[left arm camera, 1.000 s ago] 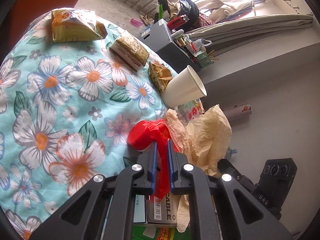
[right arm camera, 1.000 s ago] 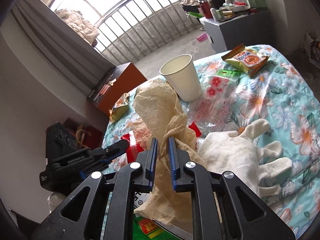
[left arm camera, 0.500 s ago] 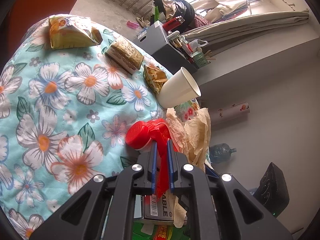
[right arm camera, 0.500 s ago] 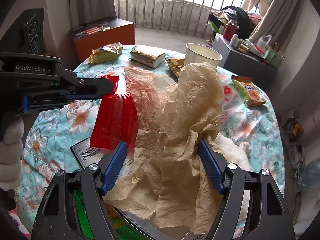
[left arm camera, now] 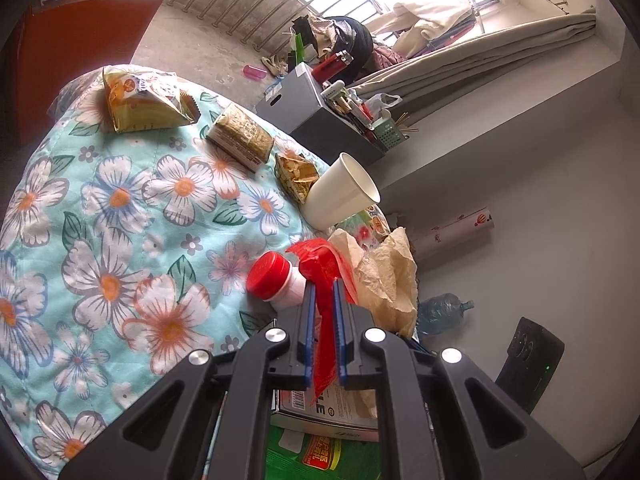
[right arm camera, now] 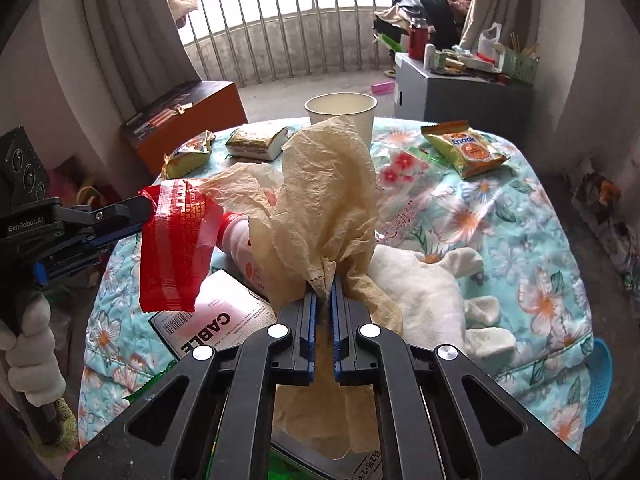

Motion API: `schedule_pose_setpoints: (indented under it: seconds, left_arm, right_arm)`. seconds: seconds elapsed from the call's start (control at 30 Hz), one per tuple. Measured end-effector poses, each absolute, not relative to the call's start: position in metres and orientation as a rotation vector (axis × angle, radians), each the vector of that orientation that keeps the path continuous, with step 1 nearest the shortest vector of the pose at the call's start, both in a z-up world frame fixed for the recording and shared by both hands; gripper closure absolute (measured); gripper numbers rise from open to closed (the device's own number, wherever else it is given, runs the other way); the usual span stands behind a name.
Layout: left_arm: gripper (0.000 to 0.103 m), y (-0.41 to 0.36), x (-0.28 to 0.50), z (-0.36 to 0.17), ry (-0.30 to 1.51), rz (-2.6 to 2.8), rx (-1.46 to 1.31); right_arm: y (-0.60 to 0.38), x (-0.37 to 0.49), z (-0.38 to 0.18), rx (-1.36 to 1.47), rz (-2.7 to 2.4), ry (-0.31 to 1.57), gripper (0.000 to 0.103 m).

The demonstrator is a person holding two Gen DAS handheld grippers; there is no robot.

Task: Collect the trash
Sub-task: 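Lift the paper and red bag and carry both toward the blue wastebasket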

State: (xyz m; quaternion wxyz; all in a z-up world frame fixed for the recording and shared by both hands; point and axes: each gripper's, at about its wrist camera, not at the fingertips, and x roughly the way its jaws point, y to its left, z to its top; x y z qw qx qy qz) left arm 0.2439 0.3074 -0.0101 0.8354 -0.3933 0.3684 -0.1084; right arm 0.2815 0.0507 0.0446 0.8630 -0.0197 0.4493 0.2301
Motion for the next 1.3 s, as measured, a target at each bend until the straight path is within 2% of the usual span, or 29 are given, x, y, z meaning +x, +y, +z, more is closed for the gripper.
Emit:
schedule_pose_setpoints:
  seconds: [0.27,0.5,0.93,1.3]
  left_arm:
    - [0.097,0.305,0.220,0.030,0.684,-0.245,-0.775]
    - [0.097,0.282,0.212,0.061,0.634,-0.305,-0.739]
    - [0.097,0.176,0.228,0.103,0.660,-0.520,-0.640]
    - [0.097,-0.006,0.285,0.104,0.829,-0.781,-0.454]
  right_arm:
    - [-0.014,0.288,0.068,0.499,0.734,0.895,0.101]
    - [-0.063,0.289,0.062,0.945,0.983,0.868,0.101]
    - [-0.200,0.242,0.055,1.161,0.855,0.668,0.101]
    - [-0.383,0.166,0.011,1.254,0.379,0.498,0.101]
